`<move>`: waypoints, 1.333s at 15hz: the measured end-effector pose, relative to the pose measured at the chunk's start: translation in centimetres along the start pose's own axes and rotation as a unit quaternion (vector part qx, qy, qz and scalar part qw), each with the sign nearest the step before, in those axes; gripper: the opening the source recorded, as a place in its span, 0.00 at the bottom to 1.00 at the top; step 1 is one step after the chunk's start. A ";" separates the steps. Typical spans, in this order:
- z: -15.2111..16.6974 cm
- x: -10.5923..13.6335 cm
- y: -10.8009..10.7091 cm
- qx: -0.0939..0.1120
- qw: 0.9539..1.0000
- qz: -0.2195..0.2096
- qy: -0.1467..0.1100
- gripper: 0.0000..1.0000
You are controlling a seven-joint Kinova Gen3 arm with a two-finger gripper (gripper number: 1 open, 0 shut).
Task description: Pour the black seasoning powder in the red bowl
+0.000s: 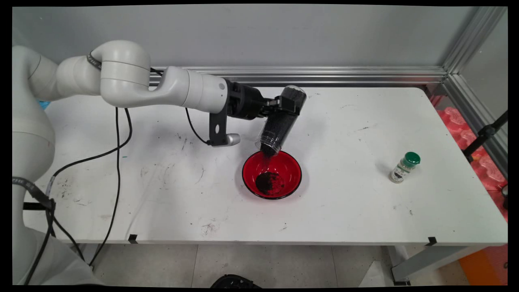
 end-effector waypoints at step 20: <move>0.1 -0.2 -0.7 0.007 1.000 0.016 -0.017 0.00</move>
